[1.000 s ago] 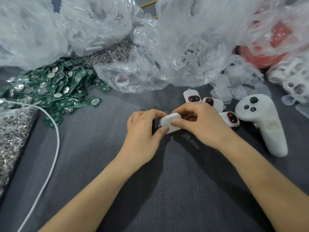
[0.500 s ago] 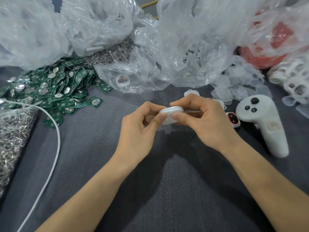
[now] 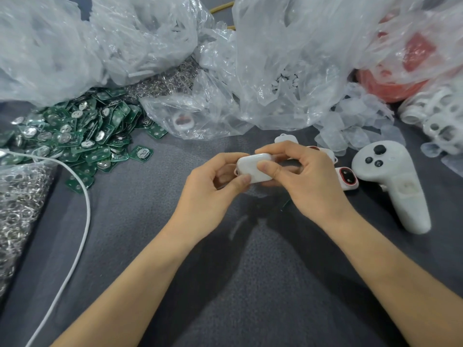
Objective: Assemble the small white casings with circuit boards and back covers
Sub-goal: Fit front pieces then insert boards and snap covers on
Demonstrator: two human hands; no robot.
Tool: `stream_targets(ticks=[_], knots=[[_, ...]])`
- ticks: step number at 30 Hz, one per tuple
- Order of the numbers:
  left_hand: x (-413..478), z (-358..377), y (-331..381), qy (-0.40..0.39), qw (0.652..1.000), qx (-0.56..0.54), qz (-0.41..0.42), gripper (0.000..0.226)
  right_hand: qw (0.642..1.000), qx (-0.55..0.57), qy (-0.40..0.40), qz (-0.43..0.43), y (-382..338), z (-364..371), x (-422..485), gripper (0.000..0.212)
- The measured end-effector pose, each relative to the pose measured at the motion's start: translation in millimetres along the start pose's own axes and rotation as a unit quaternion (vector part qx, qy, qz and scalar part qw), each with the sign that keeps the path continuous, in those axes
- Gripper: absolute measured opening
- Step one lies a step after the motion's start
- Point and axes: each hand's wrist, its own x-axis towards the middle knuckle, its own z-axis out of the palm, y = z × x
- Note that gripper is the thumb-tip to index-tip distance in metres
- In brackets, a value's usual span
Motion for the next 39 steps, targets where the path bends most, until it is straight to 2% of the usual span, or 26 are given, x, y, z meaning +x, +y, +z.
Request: stream_targets(ticks=[6, 11, 14, 16, 17, 19, 21, 22, 24, 25, 27, 34, 39], knots=[[-3, 6, 1, -0.024, 0.998, -0.06, -0.027, 0.02, 0.996, -0.04, -0.084, -0.009, 1, -3, 0, 0.011], [-8, 8, 1, -0.051, 0.996, -0.078, -0.014, 0.01, 0.993, -0.093, -0.059, -0.053, -2, -3, -2, 0.017], [-9, 8, 0, -0.036, 0.997, -0.06, 0.024, 0.008, 0.993, -0.085, -0.048, -0.074, -5, -2, -4, 0.017], [-8, 7, -2, 0.02, 0.997, 0.001, 0.079, 0.019, 0.996, -0.018, -0.047, -0.069, -9, 2, -6, 0.02], [-7, 6, -2, 0.059, 0.99, 0.054, 0.118, 0.026, 0.996, 0.056, -0.048, -0.043, -10, 5, -7, 0.027], [-4, 3, -2, 0.11, 0.956, 0.174, 0.211, 0.027, 0.976, 0.21, -0.055, 0.027, -12, 11, -8, 0.039], [-5, 2, -2, 0.119, 0.925, 0.237, 0.272, 0.021, 0.96, 0.269, -0.045, 0.056, -13, 14, -9, 0.034], [-6, 3, -2, 0.11, 0.925, 0.236, 0.277, 0.021, 0.962, 0.265, -0.035, 0.056, -13, 14, -9, 0.029], [-8, 4, 1, 0.083, 0.954, 0.166, 0.236, 0.023, 0.976, 0.214, -0.015, 0.037, -13, 10, -8, 0.03], [-8, 5, 3, 0.072, 0.974, 0.099, 0.19, 0.025, 0.984, 0.178, -0.013, 0.025, -14, 9, -8, 0.031], [-7, 6, 7, 0.07, 0.992, 0.012, 0.106, 0.03, 0.992, 0.124, -0.024, 0.007, -15, 9, -8, 0.024], [-9, 7, 8, 0.038, 0.992, 0.089, 0.079, 0.024, 0.997, 0.052, -0.041, -0.025, -17, 4, -6, 0.021], [-7, 8, 8, 0.026, 0.999, -0.001, 0.027, 0.014, 0.998, 0.015, -0.056, -0.028, -17, 6, -7, 0.025]])
